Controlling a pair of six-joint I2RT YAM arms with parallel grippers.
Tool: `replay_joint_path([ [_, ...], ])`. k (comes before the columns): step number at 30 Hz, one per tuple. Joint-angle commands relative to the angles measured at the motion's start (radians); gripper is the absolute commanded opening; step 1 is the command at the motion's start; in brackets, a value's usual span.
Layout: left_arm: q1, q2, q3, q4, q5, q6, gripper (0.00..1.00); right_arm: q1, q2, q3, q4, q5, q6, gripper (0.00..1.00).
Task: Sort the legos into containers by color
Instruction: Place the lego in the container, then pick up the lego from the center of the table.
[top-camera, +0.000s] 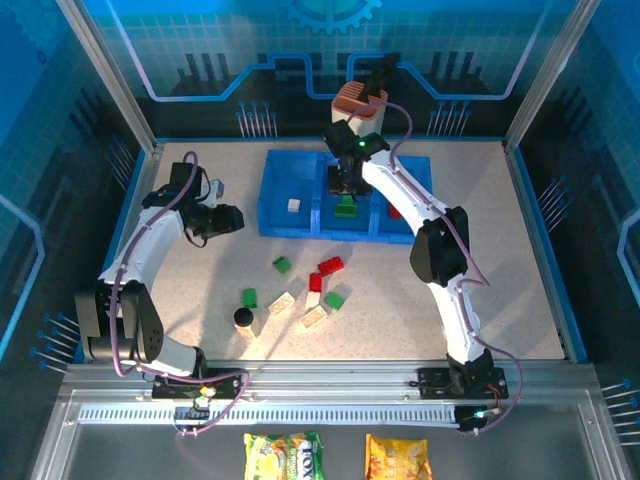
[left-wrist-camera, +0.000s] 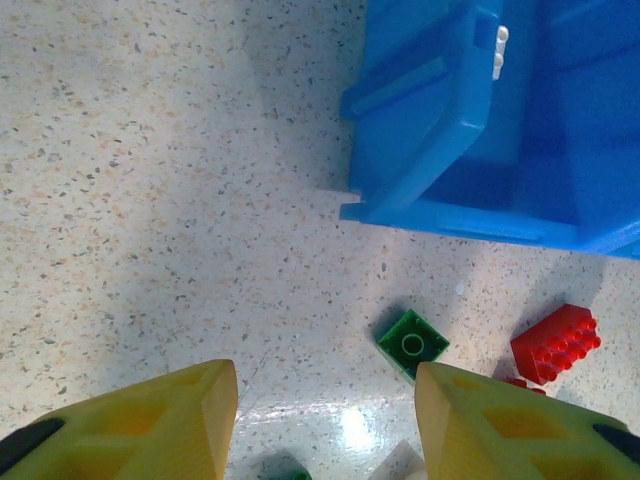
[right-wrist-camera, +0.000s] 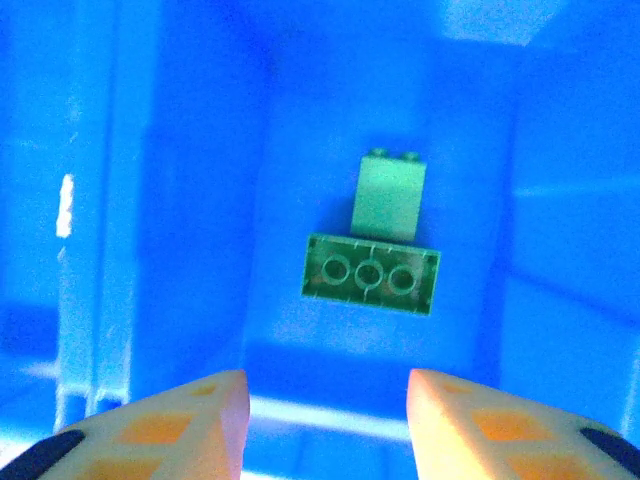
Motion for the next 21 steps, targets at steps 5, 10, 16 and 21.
replay_joint_path([
  [5, -0.069, -0.008, 0.048, -0.090, -0.029, -0.043, 0.51, 0.052, -0.180, -0.206, 0.063, 0.006, 0.004, 0.47],
  [10, -0.123, -0.029, 0.026, -0.107, -0.060, -0.084, 0.51, 0.082, -0.282, -0.372, 0.118, 0.004, 0.021, 0.47],
  [16, -0.205, -0.037, -0.013, -0.094, -0.097, -0.142, 0.51, 0.116, -0.375, -0.552, 0.161, -0.016, 0.050, 0.47],
  [21, -0.216, -0.038, -0.053, -0.073, -0.106, -0.152, 0.51, 0.176, -0.418, -0.675, 0.193, -0.016, 0.129, 0.48],
])
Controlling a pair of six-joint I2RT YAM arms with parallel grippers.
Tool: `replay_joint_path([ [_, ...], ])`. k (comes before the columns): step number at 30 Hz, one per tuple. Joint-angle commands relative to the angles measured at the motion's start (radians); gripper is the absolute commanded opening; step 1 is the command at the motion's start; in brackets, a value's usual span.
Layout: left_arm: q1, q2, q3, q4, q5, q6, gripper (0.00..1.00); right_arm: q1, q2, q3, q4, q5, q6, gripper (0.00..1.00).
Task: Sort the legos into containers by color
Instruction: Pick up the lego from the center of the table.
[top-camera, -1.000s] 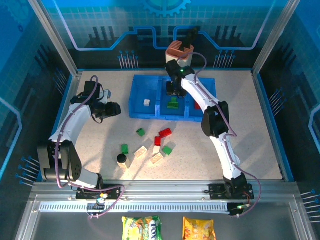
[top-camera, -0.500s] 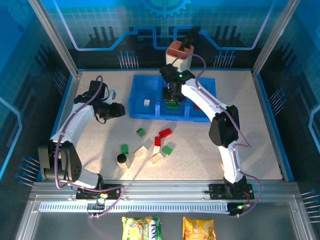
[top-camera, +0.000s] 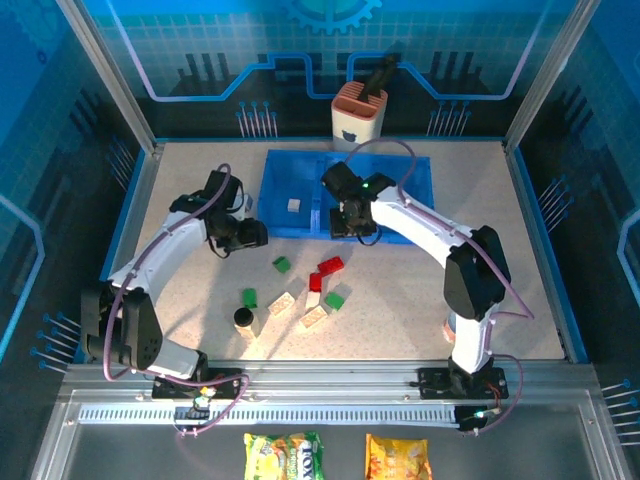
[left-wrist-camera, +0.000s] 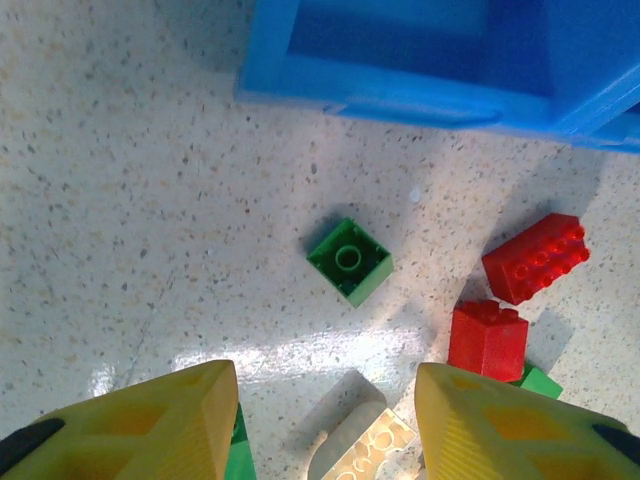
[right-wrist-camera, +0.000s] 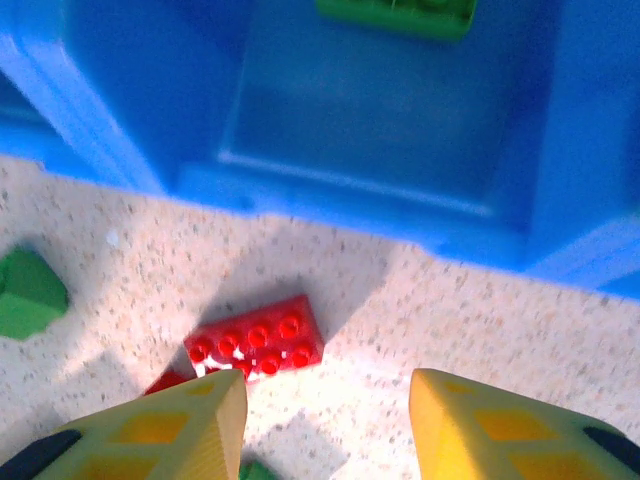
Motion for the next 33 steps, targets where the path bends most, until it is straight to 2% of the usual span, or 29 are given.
replay_joint_path([
  [1, -0.001, -0.024, -0.025, -0.004, -0.033, -0.018, 0.51, 0.053, -0.043, -0.066, 0.034, -0.004, 0.095, 0.49],
  [11, 0.008, -0.026, 0.017, -0.054, -0.079, 0.092, 0.54, 0.186, -0.041, -0.158, 0.097, 0.033, 0.351, 0.52],
  [17, 0.022, -0.052, 0.018, -0.031, -0.087, 0.152, 0.54, 0.233, -0.008, -0.148, 0.095, 0.052, 0.435, 0.53],
  [33, 0.042, -0.069, -0.065, 0.046, -0.075, 0.174, 0.54, 0.288, 0.146, -0.039, 0.040, 0.032, 0.436, 0.56],
])
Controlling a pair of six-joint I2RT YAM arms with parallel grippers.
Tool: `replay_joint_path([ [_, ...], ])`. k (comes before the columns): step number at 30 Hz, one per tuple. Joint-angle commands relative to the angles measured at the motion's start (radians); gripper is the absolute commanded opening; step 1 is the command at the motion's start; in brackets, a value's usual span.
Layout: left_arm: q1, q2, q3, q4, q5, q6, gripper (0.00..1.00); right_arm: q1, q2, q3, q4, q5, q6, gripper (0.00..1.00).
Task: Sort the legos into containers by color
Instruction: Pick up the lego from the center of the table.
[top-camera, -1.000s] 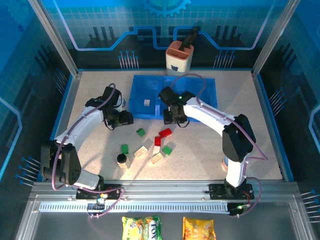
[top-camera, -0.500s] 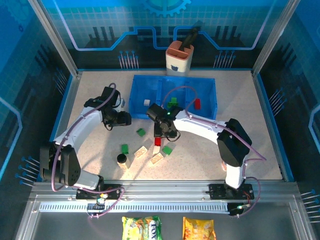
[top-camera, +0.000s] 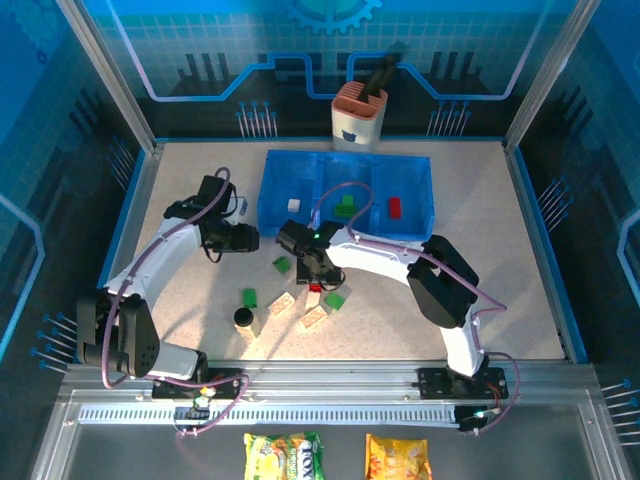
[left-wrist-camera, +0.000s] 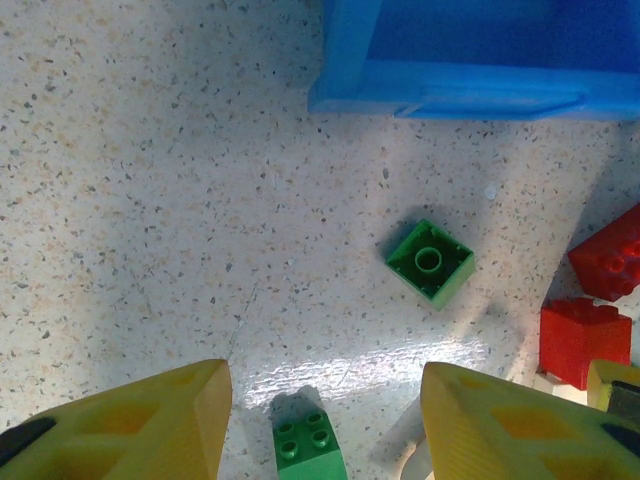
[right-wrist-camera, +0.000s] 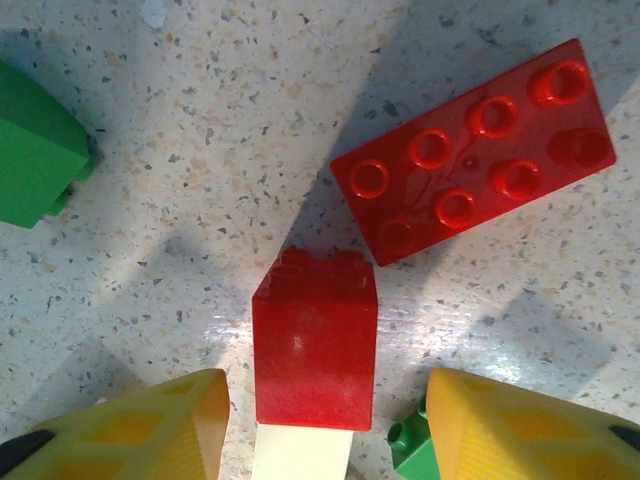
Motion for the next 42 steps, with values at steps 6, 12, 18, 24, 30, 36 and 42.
replay_joint_path([
  [6, 0.017, -0.026, -0.016, 0.022, 0.025, 0.015, 0.54, 0.011, 0.083, 0.076, -0.050, 0.004, 0.013, 0.56],
  [12, 0.028, -0.032, -0.018, 0.023, 0.038, 0.015, 0.53, 0.011, 0.143, 0.114, -0.075, 0.016, 0.007, 0.54],
  [18, 0.036, -0.037, -0.020, 0.026, 0.050, 0.011, 0.53, 0.012, 0.172, 0.120, -0.080, 0.019, 0.019, 0.50],
  [24, 0.042, -0.033, -0.019, 0.026, 0.064, 0.011, 0.53, 0.013, 0.185, 0.121, -0.086, 0.015, 0.026, 0.48],
  [30, 0.048, -0.034, -0.019, 0.027, 0.073, 0.008, 0.53, 0.013, 0.182, 0.123, -0.088, 0.016, 0.028, 0.42],
  [36, 0.052, -0.035, -0.019, 0.027, 0.076, 0.009, 0.53, 0.013, 0.173, 0.122, -0.094, 0.018, 0.030, 0.39],
  [42, 0.055, -0.036, -0.019, 0.028, 0.079, 0.007, 0.53, 0.014, 0.148, 0.119, -0.097, 0.022, 0.030, 0.34],
])
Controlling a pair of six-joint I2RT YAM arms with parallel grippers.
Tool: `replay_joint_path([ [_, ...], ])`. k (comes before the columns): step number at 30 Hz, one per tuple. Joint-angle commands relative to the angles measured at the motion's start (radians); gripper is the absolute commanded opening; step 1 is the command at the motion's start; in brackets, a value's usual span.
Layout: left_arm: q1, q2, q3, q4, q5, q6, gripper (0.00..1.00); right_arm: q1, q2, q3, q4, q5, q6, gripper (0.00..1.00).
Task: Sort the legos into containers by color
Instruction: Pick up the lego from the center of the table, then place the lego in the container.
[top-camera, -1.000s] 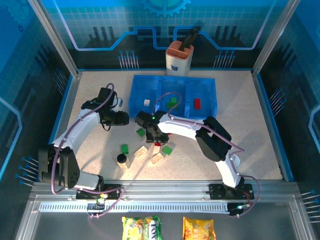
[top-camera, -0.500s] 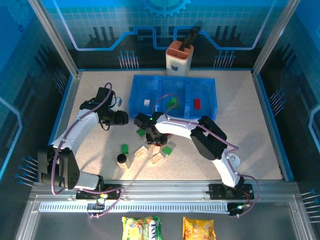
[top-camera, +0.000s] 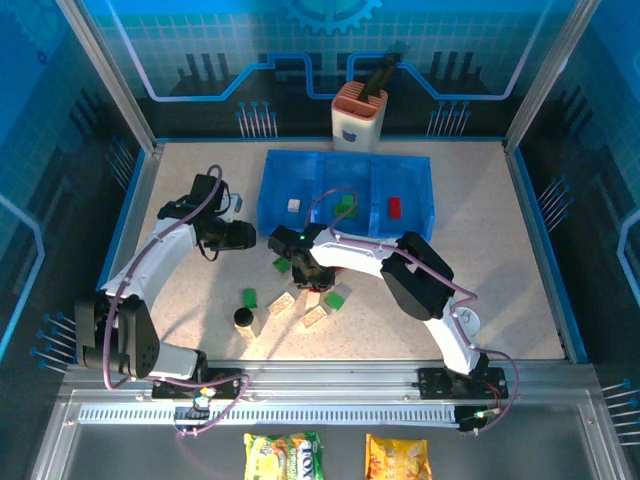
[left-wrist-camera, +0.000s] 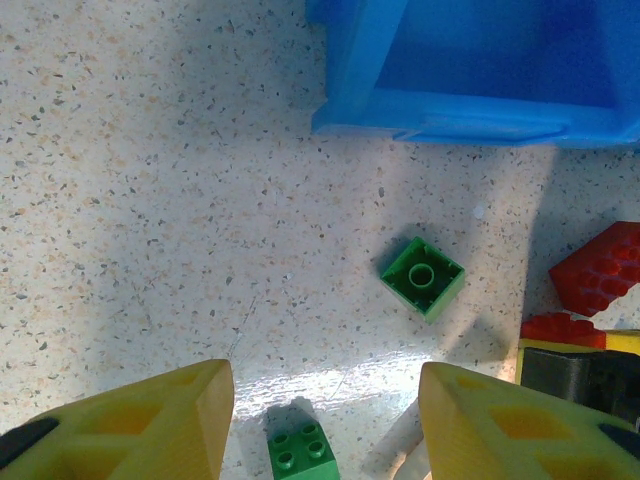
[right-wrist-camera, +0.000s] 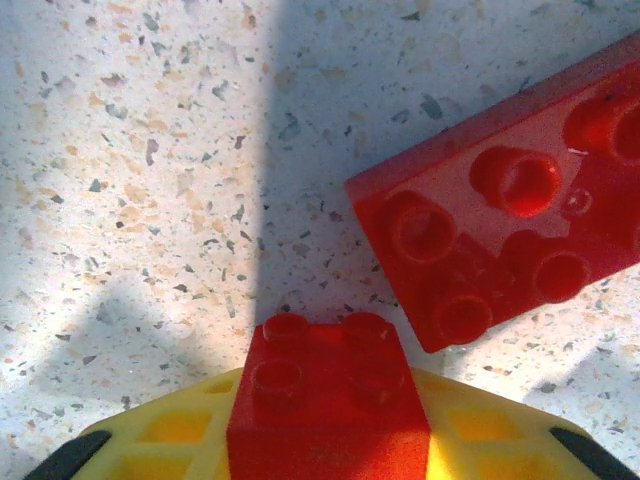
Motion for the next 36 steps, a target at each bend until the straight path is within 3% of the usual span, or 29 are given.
replay_joint_path([
  [1, 0.009, -0.027, -0.016, 0.006, 0.030, 0.008, 0.53, 0.013, -0.018, 0.014, -0.042, 0.024, 0.022, 0.34],
  [21, 0.017, -0.016, -0.016, 0.007, 0.031, 0.008, 0.53, -0.005, -0.142, 0.003, -0.083, 0.062, -0.029, 0.32],
  [27, 0.019, -0.013, -0.017, 0.007, 0.031, 0.007, 0.53, -0.040, -0.241, -0.117, -0.065, 0.079, -0.083, 0.31],
  [36, 0.022, -0.003, -0.014, 0.007, 0.037, 0.006, 0.53, -0.175, -0.406, -0.379, 0.037, -0.005, -0.276, 0.32],
])
